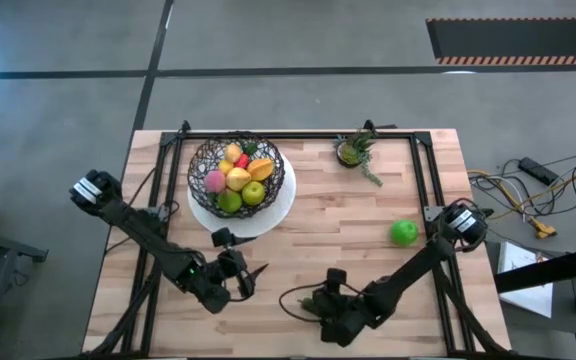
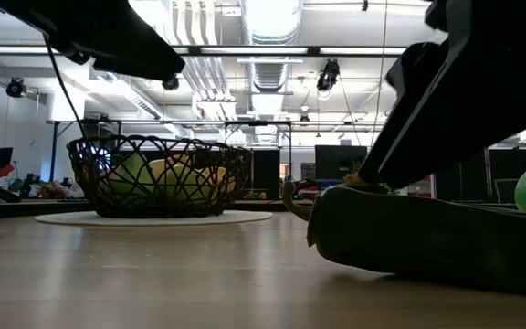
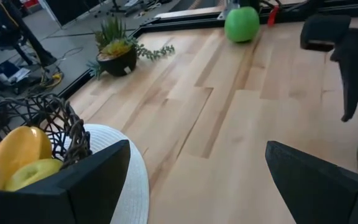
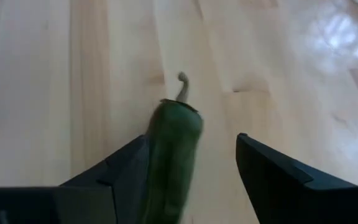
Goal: Build produce basket
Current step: Put the green chili pepper into the wire basket
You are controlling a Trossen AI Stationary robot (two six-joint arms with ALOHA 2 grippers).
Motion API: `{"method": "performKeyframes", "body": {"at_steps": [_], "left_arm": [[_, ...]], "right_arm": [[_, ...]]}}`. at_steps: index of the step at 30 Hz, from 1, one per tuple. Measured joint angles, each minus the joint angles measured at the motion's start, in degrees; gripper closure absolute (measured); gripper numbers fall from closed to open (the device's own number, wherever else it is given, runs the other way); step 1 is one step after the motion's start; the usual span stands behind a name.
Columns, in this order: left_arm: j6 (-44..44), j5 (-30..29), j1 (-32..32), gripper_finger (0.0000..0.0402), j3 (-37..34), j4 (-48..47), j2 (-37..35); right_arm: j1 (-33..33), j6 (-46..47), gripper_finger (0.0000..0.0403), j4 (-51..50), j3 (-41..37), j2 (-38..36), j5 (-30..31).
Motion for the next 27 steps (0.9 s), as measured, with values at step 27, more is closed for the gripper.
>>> {"method": "performKeyframes", "body": {"at_steps": [27], "left_arm": [[-13.0,0.2,-11.4,0.0045,0.5,-14.4,-16.4]], "right_arm": [[-7.2,-20.4,0.0312,6.4,-0.5,-0.5,8.5]]}}
